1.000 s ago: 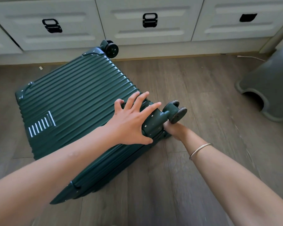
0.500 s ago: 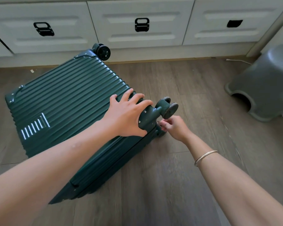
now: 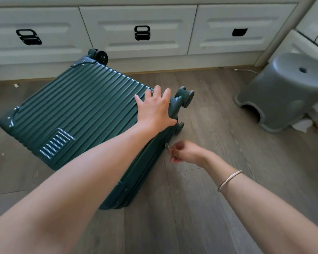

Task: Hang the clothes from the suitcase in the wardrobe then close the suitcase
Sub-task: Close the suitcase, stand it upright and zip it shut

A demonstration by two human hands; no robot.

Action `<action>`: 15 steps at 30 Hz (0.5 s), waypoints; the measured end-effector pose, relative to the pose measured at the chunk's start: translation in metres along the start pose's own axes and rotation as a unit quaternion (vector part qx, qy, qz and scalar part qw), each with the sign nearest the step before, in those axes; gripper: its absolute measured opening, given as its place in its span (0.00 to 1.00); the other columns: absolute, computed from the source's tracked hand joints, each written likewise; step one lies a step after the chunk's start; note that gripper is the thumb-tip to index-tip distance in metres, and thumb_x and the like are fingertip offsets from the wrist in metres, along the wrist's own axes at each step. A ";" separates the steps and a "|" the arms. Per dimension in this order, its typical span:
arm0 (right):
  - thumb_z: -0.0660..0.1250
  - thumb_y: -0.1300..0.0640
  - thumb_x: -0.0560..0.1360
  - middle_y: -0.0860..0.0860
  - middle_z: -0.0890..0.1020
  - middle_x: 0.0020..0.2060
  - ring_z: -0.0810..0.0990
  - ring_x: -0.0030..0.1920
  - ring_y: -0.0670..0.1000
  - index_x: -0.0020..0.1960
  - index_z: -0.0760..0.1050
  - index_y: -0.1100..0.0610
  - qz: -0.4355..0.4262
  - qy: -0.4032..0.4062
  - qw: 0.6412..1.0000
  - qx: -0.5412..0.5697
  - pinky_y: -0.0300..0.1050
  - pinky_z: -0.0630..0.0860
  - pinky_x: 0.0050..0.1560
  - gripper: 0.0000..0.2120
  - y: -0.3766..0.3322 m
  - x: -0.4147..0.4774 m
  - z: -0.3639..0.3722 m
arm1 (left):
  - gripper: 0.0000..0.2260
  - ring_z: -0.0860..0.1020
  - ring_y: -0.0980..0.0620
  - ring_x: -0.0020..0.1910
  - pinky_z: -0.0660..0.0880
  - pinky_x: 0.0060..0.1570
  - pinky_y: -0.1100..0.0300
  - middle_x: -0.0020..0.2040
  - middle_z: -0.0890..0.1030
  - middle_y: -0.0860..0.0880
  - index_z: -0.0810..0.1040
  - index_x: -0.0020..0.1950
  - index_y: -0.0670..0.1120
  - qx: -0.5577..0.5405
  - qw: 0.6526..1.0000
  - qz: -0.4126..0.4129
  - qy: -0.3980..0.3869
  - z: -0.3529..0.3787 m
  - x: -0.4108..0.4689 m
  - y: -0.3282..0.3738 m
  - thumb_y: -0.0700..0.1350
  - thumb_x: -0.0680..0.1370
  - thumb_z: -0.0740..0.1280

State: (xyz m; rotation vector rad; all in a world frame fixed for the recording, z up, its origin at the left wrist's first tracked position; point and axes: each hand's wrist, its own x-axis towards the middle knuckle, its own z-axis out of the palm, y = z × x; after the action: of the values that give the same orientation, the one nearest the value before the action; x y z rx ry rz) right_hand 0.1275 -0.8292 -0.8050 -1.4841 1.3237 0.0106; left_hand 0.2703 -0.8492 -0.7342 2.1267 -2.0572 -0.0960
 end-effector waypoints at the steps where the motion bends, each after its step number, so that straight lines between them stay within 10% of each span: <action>1: 0.60 0.60 0.80 0.52 0.81 0.37 0.78 0.34 0.44 0.53 0.77 0.63 0.012 -0.012 1.000 0.014 0.31 0.74 0.33 0.09 0.000 -0.002 0.001 | 0.35 0.65 0.40 0.66 0.57 0.68 0.31 0.65 0.67 0.45 0.65 0.66 0.48 -0.001 1.000 -0.002 -0.001 0.001 0.004 0.005 0.61 0.66 0.74; 15: 0.53 0.65 0.81 0.55 0.81 0.50 0.77 0.40 0.45 0.60 0.72 0.62 0.074 0.061 0.901 0.423 0.35 0.71 0.44 0.13 -0.003 0.005 0.023 | 0.37 0.36 0.48 0.77 0.41 0.75 0.41 0.78 0.38 0.50 0.47 0.77 0.61 0.076 0.959 0.240 -0.130 -0.017 -0.087 -0.051 0.68 0.73 0.59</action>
State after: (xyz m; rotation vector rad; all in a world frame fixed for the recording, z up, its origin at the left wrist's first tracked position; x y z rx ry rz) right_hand 0.1454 -0.8180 -0.8151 -0.6463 1.2910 -0.5088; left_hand 0.3203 -0.7598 -0.7335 1.6956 -2.7586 -0.1613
